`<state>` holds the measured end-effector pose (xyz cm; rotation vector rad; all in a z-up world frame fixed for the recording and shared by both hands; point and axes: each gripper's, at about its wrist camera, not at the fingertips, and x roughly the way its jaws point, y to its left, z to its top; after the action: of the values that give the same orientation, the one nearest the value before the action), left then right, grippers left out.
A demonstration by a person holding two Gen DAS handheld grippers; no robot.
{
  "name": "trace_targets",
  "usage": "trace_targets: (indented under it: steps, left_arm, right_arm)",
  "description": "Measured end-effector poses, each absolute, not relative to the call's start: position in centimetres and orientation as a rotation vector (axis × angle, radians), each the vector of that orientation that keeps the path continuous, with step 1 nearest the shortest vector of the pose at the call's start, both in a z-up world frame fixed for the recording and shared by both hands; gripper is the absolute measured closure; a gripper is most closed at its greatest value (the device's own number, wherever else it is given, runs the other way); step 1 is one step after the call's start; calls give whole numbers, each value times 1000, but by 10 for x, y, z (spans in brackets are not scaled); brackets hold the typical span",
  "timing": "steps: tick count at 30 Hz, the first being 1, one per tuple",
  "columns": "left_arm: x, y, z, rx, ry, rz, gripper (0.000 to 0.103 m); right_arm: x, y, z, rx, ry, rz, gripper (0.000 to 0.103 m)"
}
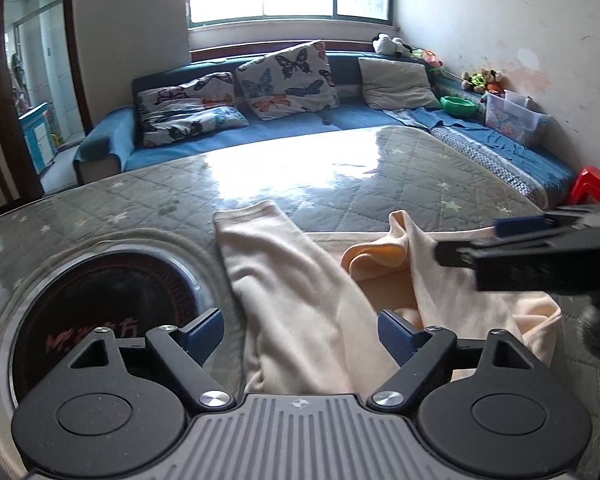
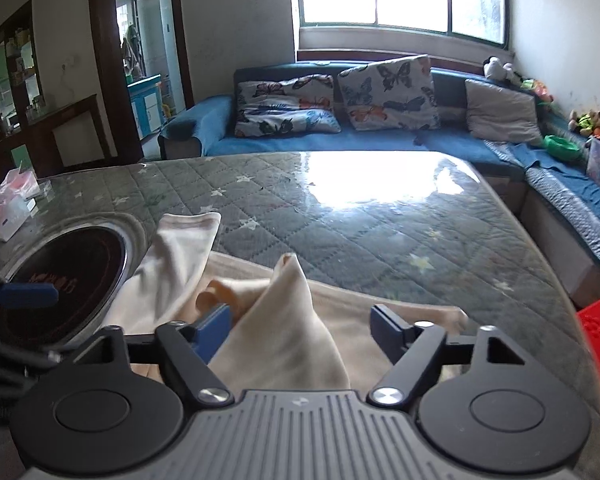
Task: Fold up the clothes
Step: 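Grasp the sweatshirt edge with the right gripper while the left gripper grasps another edge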
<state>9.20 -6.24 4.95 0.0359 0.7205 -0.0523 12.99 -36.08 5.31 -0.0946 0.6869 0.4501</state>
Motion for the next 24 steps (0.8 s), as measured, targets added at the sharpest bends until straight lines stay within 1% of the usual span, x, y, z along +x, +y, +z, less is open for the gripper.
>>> trace_targets:
  steps: [2, 3, 6, 8, 10, 11, 12, 13, 14, 15, 16, 17, 19, 22, 24]
  left_arm:
    - [101, -64, 47, 39, 726, -67, 20]
    - [106, -65, 45, 34, 737, -54, 22]
    - [118, -66, 39, 29, 758, -65, 23]
    - [125, -68, 34, 34, 768, -72, 25]
    - [131, -70, 30, 39, 783, -81, 32]
    - [135, -70, 27, 41, 792, -87, 33]
    - [137, -71, 24, 42, 802, -88, 38]
    - [140, -71, 22, 42, 812, -87, 47]
    - [140, -70, 20, 40, 818, -88, 51]
    - [140, -69, 18, 39, 824, -88, 57]
    - [139, -69, 17, 44, 819, -86, 68]
    - [137, -68, 18, 48, 812, -84, 74]
    - [133, -65, 20, 46, 800, -79, 91]
    - [126, -59, 25, 29, 777, -57, 98]
    - [117, -52, 31, 13, 751, -36, 99]
  right_arm:
    - [144, -356, 47, -99, 706, 456, 32]
    - [151, -354, 43, -99, 720, 464, 36]
    - [168, -352, 31, -88, 757, 478, 41]
    - [176, -352, 24, -67, 779, 497, 46]
    - [180, -353, 20, -45, 795, 518, 57]
    - [182, -353, 18, -33, 800, 533, 60]
    - [181, -353, 18, -25, 798, 549, 69]
    - [180, -354, 18, -17, 795, 562, 77]
    - [178, -355, 20, -16, 791, 564, 81]
    - [177, -356, 22, -20, 786, 558, 90]
    - [174, -356, 24, -24, 779, 554, 95]
    - [170, -359, 28, -27, 765, 549, 95]
    - [160, -366, 38, -32, 731, 532, 96]
    - [144, -382, 53, -21, 682, 504, 97]
    - [131, -396, 64, -16, 643, 467, 97]
